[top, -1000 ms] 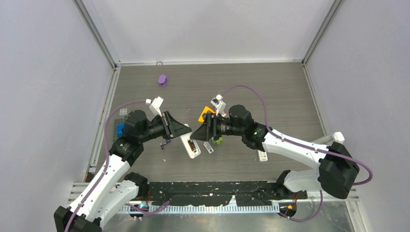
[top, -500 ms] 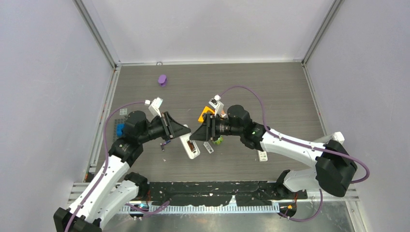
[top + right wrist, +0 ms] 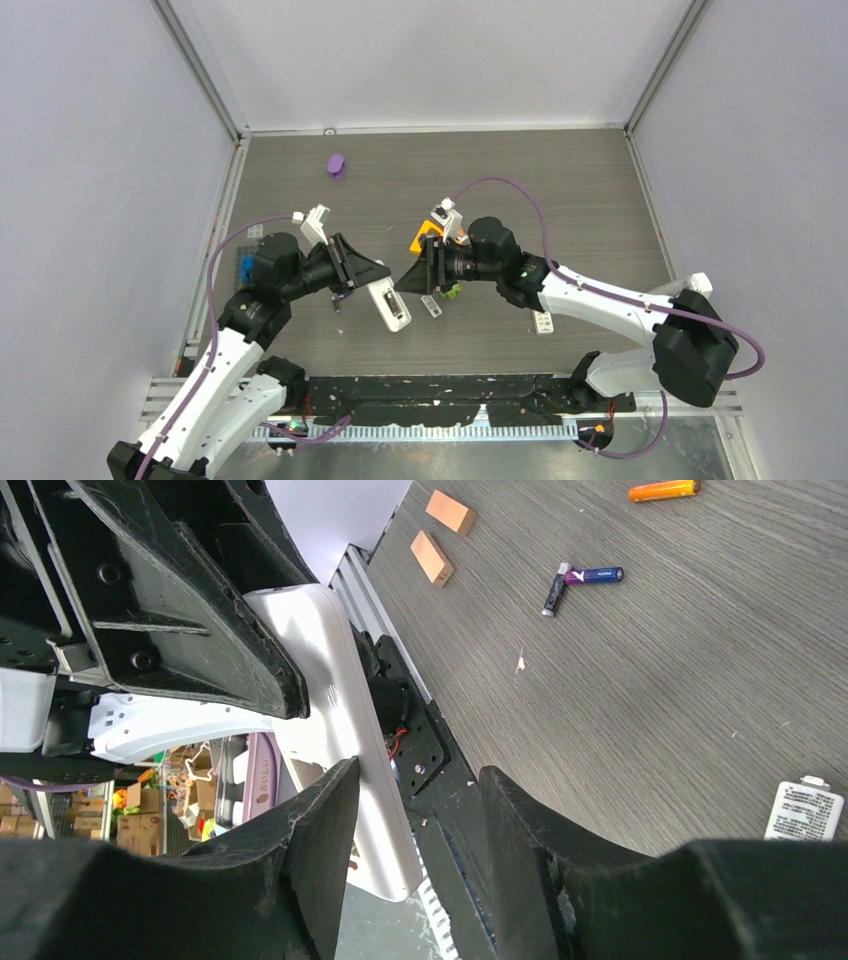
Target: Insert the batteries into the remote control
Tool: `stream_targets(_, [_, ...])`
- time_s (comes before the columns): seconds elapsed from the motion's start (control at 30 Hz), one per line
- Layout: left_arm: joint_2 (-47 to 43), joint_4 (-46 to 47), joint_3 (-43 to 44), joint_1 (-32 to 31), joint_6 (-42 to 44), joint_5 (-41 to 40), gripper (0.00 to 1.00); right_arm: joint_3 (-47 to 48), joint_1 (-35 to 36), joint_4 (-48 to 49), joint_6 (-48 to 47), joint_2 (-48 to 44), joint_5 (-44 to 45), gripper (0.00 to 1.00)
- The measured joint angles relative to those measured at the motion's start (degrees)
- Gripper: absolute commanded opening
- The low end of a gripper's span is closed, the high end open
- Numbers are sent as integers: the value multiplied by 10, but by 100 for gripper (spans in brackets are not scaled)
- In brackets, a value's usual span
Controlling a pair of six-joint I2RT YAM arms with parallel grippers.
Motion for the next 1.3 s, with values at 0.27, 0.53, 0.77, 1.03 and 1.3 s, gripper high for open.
stream_targets(0.27, [4, -3, 0, 0, -2, -2, 0, 7, 3, -24, -13, -3, 19, 63])
stream_targets(0.53, [21, -17, 21, 0, 10, -15, 0, 16, 4, -53, -55, -18, 26, 66])
stream_targets(0.77, [62, -47, 51, 0, 51, -53, 0, 44, 30, -110, -130, -29, 80, 50])
stream_targets(1.03, [121, -70, 61, 0, 81, -70, 0, 67, 89, -137, -188, -12, 141, 36])
stream_targets(1.3, [163, -115, 99, -21, 108, -137, 0, 81, 103, -150, -195, 30, 229, 40])
